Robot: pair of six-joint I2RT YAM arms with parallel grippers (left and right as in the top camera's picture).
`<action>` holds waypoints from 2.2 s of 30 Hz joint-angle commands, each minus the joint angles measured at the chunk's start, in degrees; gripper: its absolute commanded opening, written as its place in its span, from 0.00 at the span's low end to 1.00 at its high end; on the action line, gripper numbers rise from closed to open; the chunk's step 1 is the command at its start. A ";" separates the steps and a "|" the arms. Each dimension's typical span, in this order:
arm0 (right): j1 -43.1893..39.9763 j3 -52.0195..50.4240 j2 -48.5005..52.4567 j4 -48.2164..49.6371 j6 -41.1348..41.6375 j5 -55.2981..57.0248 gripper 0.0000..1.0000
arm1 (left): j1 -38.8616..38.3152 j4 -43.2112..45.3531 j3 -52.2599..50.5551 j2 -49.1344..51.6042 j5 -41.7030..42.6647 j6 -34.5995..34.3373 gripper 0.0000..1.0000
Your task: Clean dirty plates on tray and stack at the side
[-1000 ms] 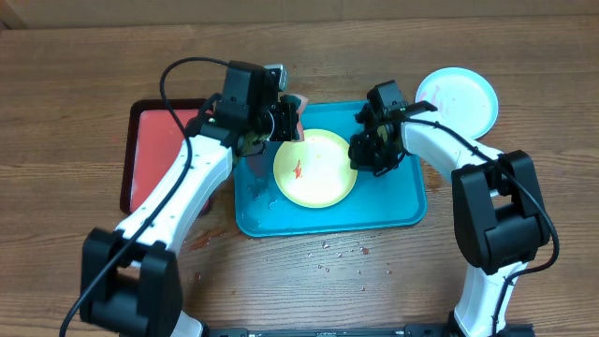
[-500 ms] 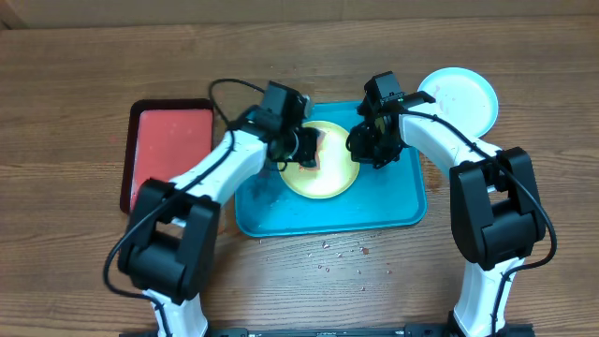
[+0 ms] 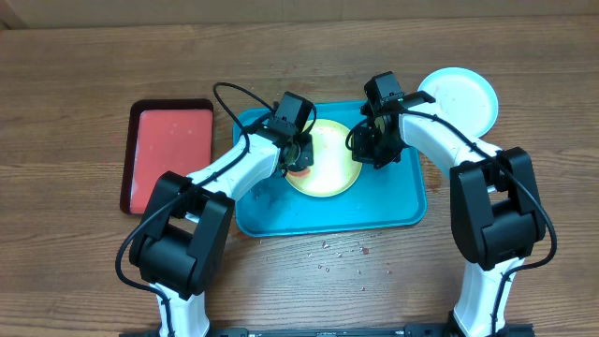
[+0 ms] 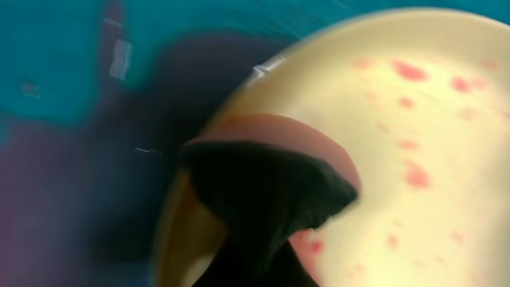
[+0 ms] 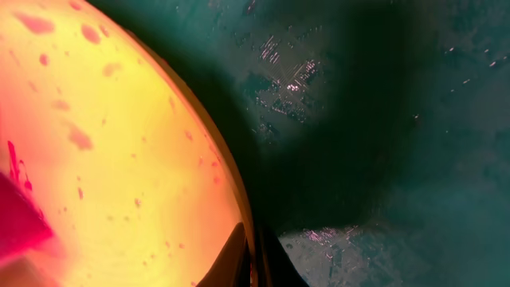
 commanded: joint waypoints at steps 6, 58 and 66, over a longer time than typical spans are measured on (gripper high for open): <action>0.11 1.46 0.66 -0.74 0.92 2.10 0.04 | 0.26 -0.22 5.75 -0.81 -5.79 -0.42 0.04; 3.76 6.16 -1.33 -1.97 -4.28 3.76 0.04 | 12.83 -23.71 25.24 -7.78 -16.31 -6.12 0.04; 10.38 13.53 -6.32 -1.99 -4.26 21.22 0.04 | 27.63 -32.89 21.94 -6.47 -6.05 -4.04 0.04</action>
